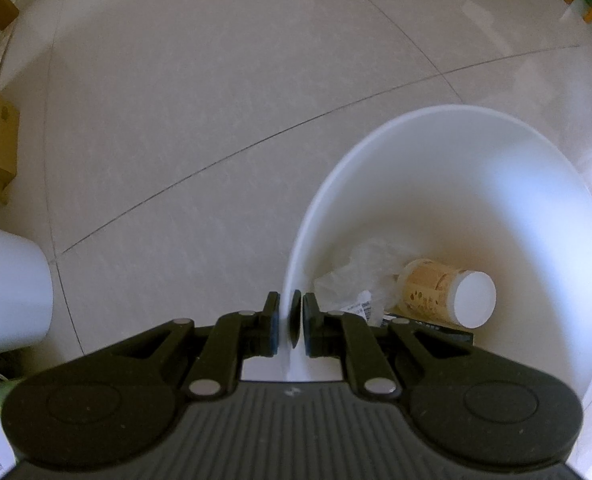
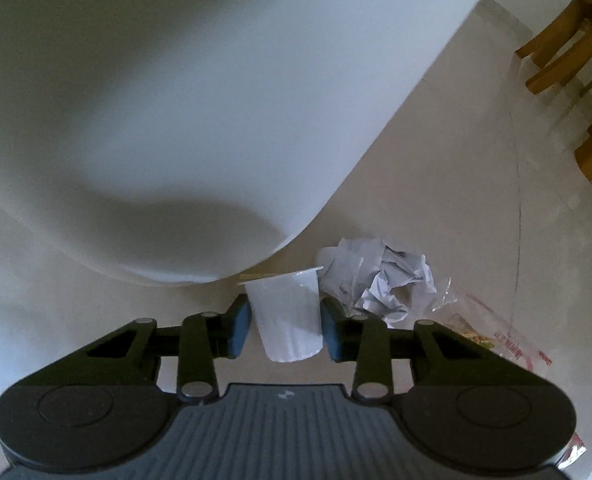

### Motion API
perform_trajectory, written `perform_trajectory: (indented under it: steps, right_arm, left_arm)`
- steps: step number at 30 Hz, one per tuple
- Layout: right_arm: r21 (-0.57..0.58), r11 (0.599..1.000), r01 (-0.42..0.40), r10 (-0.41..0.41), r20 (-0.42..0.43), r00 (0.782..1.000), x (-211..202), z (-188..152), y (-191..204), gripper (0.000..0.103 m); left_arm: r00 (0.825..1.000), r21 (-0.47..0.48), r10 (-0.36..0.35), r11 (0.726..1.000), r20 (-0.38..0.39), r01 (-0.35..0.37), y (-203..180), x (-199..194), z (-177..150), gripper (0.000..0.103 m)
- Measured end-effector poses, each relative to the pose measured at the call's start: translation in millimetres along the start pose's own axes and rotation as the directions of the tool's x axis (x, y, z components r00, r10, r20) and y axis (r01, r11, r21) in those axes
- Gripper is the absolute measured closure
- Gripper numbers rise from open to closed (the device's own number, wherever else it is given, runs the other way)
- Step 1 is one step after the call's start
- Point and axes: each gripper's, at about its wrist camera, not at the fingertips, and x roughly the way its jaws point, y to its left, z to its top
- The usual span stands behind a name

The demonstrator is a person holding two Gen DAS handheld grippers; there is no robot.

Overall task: Collect trash
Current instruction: 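Grasp the small white plastic cup with the right tool, then carry the cup over the bin and open the right tool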

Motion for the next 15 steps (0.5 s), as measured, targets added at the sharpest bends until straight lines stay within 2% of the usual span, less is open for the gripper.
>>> perform_trajectory:
  steps: [3, 7, 12, 15]
  right_arm:
    - [0.012, 1.000, 0.007, -0.007, -0.010, 1.000, -8.3, -4.1, -3.2, 0.061]
    - [0.098, 0.995, -0.012, 0.016, -0.041, 0.999, -31.4, -12.6, -19.1, 0.061]
    - [0.221, 0.975, -0.034, 0.053, -0.079, 0.995, -78.7, -20.9, -51.1, 0.061]
    - [0.257, 0.965, -0.044, 0.064, -0.070, 0.995, -125.6, -16.4, -68.4, 0.061]
  left_arm:
    - [1.000, 0.002, 0.000, 1.000, 0.000, 0.000, -0.9, 0.1, -0.3, 0.094]
    - [1.000, 0.016, 0.006, 1.000, -0.004, -0.006, -3.4, 0.0, -0.7, 0.094]
    - [1.000, 0.025, 0.013, 1.000, -0.013, -0.013, -5.3, 2.0, 1.1, 0.094]
    - [1.000, 0.027, 0.021, 0.999, -0.017, -0.020, -7.2, 4.6, 2.4, 0.094]
